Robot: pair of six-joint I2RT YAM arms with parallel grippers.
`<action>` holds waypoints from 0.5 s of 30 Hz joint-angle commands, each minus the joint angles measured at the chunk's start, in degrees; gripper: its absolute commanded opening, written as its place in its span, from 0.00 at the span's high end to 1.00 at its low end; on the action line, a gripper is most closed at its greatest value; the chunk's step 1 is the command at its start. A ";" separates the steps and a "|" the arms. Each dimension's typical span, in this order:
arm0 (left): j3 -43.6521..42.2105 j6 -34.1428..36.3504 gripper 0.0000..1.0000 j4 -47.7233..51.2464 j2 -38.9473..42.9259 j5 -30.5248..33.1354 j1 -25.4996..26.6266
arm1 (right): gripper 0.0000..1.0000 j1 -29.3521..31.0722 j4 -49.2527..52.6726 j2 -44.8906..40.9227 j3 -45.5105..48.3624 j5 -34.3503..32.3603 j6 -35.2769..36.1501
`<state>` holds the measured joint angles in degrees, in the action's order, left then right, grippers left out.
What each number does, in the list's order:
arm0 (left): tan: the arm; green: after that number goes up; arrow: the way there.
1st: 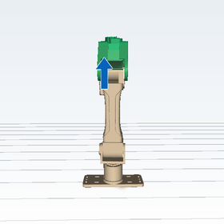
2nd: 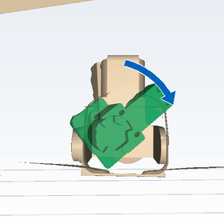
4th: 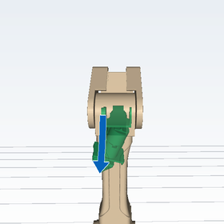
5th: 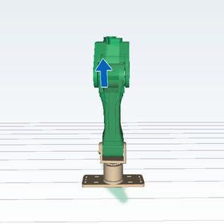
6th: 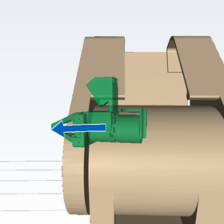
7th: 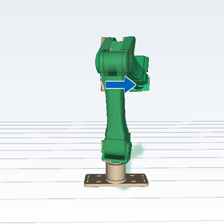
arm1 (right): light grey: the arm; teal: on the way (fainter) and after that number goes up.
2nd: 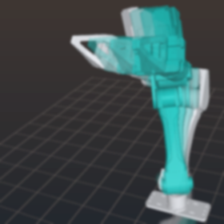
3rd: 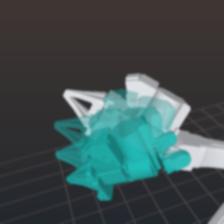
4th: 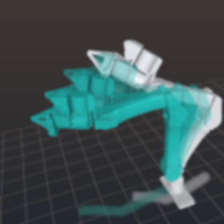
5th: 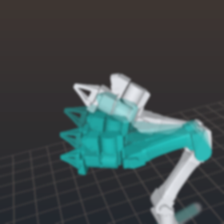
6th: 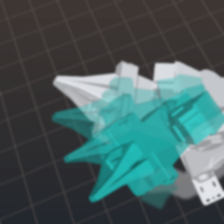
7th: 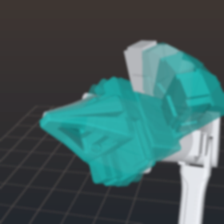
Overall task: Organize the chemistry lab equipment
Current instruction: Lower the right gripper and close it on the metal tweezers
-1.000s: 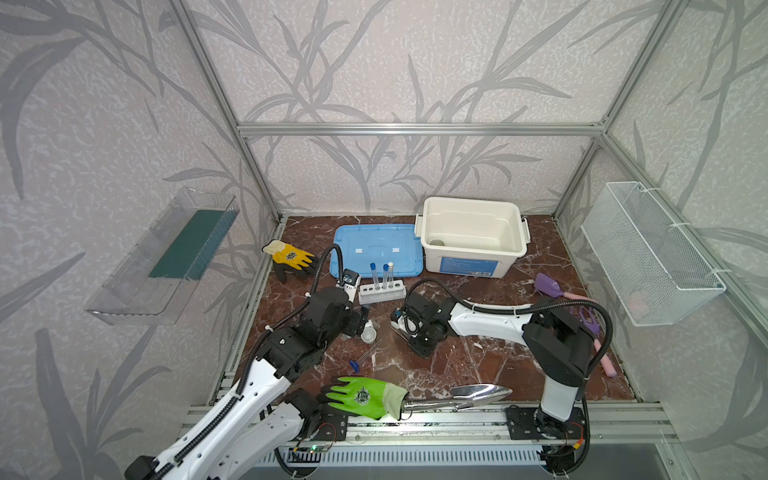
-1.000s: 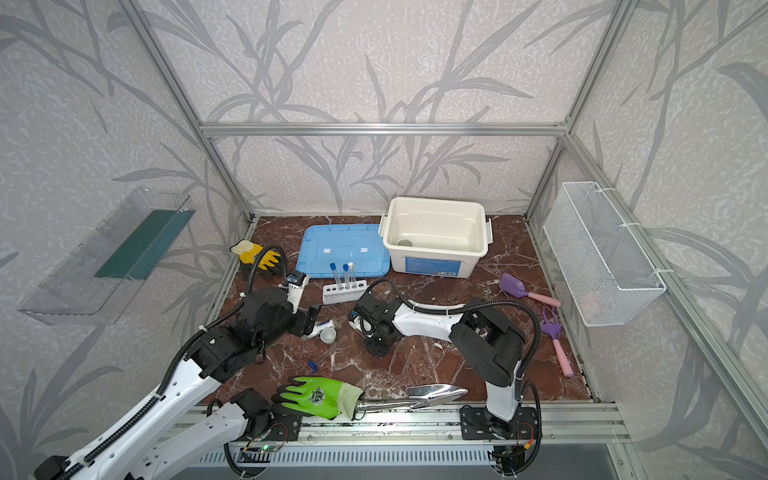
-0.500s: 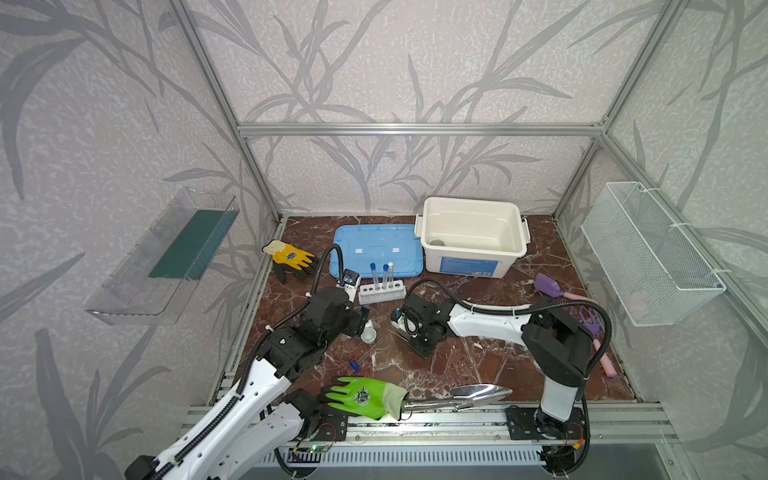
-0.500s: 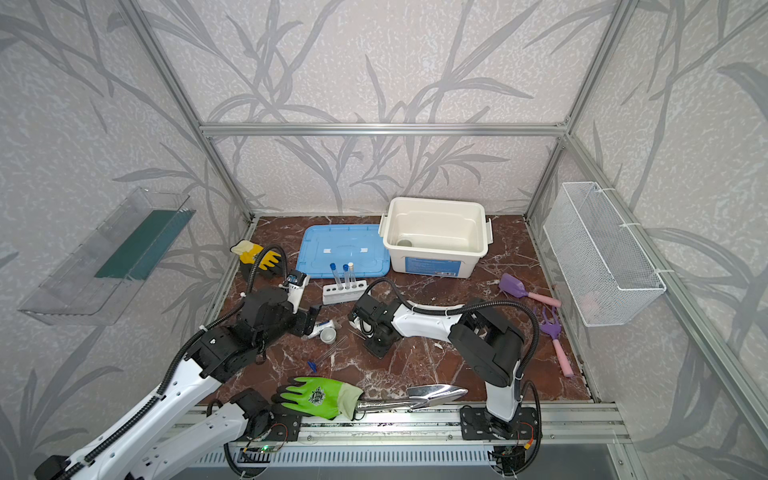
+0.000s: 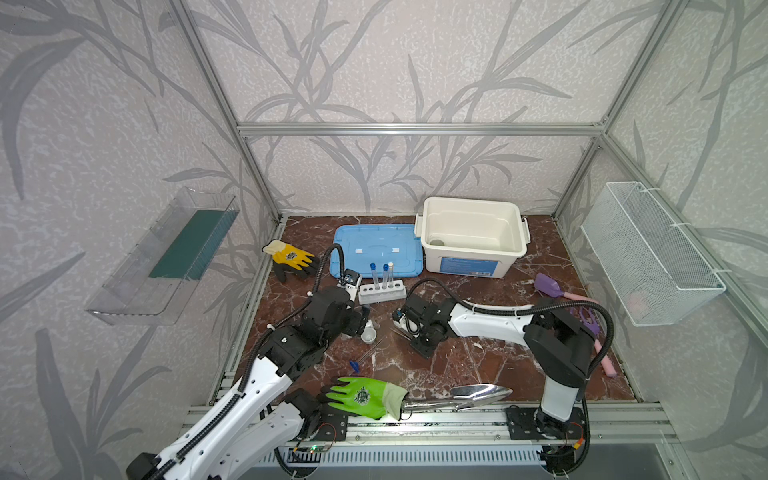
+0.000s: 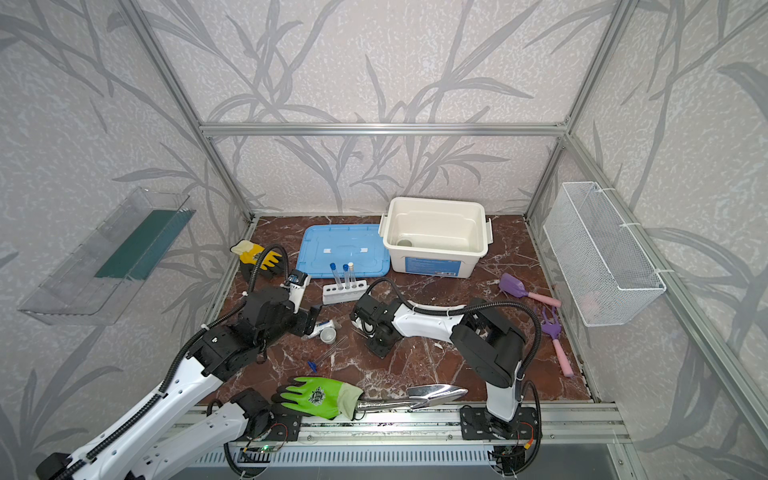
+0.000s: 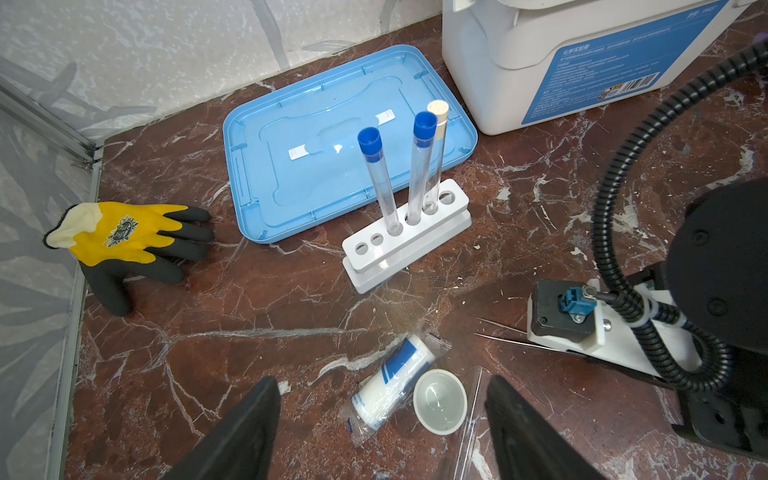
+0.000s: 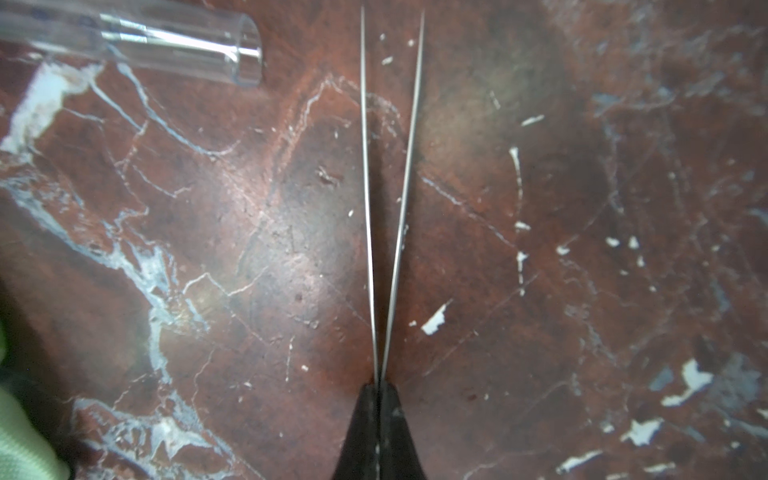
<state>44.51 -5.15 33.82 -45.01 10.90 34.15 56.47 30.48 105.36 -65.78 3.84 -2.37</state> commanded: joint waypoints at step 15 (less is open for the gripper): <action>-0.69 -0.91 0.21 -7.72 -0.66 -4.99 0.12 | 1.00 -5.71 9.16 -15.95 -2.71 -1.76 -2.02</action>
<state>44.47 -5.19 30.92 -45.84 8.78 34.15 52.36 35.99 93.65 -66.00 3.01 -3.60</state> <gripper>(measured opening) 0.787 0.049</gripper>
